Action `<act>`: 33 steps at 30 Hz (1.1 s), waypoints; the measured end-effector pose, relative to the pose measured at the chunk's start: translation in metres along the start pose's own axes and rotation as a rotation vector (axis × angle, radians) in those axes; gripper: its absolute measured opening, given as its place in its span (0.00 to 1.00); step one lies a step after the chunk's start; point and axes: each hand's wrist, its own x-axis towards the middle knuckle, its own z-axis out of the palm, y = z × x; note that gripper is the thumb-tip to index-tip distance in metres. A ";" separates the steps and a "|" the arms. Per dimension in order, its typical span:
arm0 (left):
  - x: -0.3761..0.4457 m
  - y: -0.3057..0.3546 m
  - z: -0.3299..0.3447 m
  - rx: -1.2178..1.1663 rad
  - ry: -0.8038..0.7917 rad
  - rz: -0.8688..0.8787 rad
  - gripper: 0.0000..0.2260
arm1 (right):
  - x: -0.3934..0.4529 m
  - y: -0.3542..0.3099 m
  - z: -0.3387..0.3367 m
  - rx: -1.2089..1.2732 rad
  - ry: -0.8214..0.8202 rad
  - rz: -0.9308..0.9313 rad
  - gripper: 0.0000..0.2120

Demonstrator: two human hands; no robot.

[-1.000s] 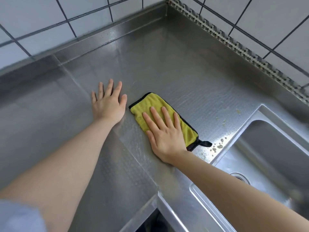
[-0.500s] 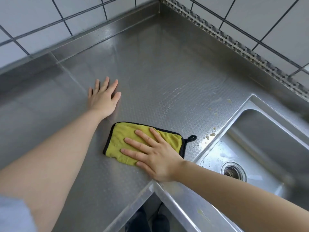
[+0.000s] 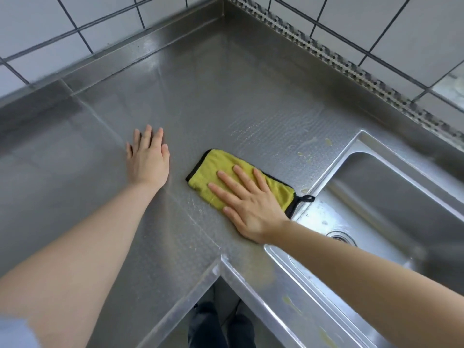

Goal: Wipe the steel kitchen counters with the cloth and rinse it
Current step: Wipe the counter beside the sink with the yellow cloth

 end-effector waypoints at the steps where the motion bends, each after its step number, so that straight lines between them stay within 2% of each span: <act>1: -0.003 0.003 -0.001 -0.002 0.002 -0.009 0.21 | -0.013 -0.005 0.003 0.001 -0.006 -0.046 0.26; 5: -0.017 0.015 0.000 -0.006 0.004 -0.047 0.21 | -0.062 -0.019 0.020 0.045 -0.024 -0.180 0.26; 10: -0.023 0.048 0.005 -0.026 -0.044 -0.093 0.22 | -0.059 0.001 0.015 0.067 -0.026 -0.198 0.24; 14: -0.027 0.072 0.009 -0.022 -0.059 -0.046 0.22 | -0.039 0.051 0.003 0.020 0.026 0.008 0.25; 18: -0.024 0.101 0.015 -0.005 -0.011 0.158 0.21 | -0.016 0.106 -0.006 -0.002 0.063 0.192 0.25; 24: -0.008 0.120 0.025 0.053 -0.065 0.053 0.25 | 0.014 0.170 -0.014 0.080 0.159 0.543 0.24; 26: -0.010 0.118 0.027 0.065 -0.044 0.038 0.25 | 0.023 0.175 -0.016 0.108 0.192 0.689 0.24; 28: -0.011 0.118 0.029 0.067 -0.003 0.037 0.24 | 0.032 0.168 -0.017 0.115 0.191 0.760 0.25; 30: -0.010 0.119 0.030 0.068 0.014 0.037 0.23 | 0.035 0.147 -0.016 0.089 0.162 0.676 0.26; 33: -0.010 0.118 0.029 0.073 0.018 0.047 0.23 | 0.033 0.103 -0.011 0.065 0.123 0.389 0.26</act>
